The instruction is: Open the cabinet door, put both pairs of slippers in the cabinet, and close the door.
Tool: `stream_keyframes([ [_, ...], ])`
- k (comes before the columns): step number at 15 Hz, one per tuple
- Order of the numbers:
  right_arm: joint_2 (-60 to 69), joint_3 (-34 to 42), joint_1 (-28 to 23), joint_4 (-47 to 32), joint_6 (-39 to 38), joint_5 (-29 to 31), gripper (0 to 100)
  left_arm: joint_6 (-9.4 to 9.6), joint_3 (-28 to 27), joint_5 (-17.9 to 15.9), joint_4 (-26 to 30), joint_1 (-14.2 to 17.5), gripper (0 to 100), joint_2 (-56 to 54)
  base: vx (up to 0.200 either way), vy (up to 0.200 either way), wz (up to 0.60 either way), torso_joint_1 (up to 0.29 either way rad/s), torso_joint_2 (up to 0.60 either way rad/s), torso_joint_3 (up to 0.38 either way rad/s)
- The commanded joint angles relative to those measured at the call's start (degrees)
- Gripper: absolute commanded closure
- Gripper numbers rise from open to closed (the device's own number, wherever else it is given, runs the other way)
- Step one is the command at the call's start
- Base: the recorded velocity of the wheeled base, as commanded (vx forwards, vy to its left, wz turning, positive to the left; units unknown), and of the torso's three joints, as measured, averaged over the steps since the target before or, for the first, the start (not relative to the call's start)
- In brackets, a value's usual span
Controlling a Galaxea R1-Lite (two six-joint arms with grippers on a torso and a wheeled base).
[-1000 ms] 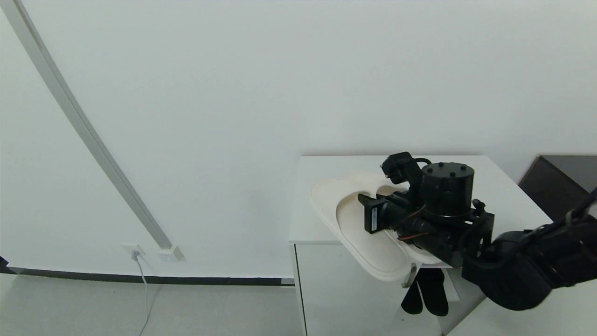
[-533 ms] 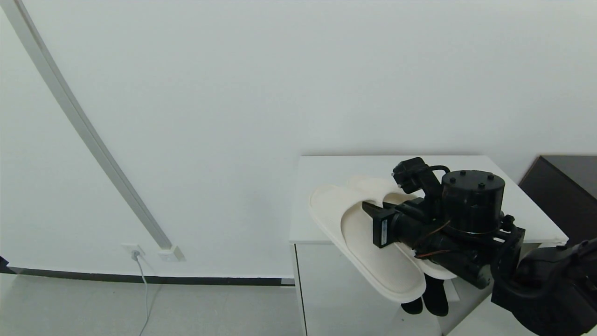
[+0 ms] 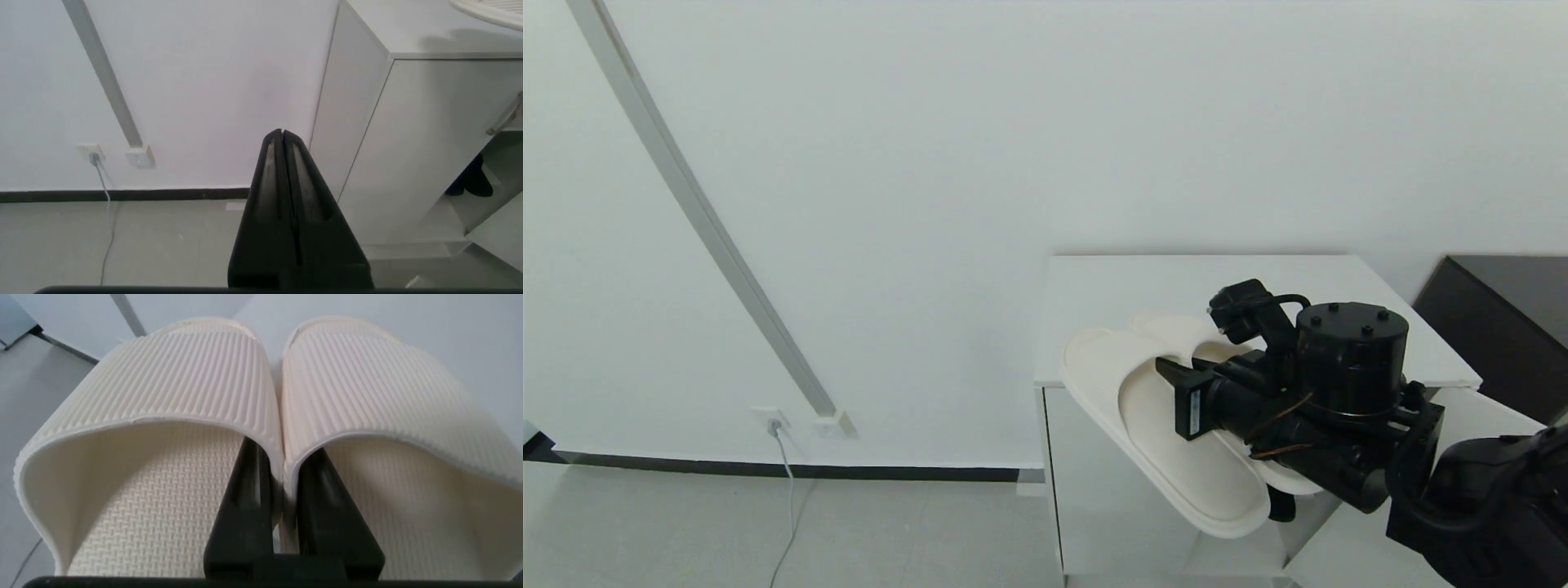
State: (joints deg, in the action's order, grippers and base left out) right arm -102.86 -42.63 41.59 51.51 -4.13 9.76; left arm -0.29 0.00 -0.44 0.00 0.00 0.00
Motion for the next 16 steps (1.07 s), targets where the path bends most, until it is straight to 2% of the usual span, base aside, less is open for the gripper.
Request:
stream_keyframes([
  [1,-0.06,0.00,0.07,0.00,0.00,-0.01,100,-0.06,0.00,0.00,0.00,0.00,100,0.09,-0.200,0.000,0.00,0.007,0.01,0.002],
  [4,-0.06,0.00,0.07,0.00,0.00,-0.01,100,-0.06,0.00,0.00,0.00,0.00,100,0.09,-0.200,0.000,0.00,0.002,0.00,0.001],
  [16,0.03,0.27,1.38,0.00,0.00,1.40,100,-0.15,0.00,0.00,0.00,0.00,100,0.09,0.000,0.000,0.00,0.000,0.00,0.000],
])
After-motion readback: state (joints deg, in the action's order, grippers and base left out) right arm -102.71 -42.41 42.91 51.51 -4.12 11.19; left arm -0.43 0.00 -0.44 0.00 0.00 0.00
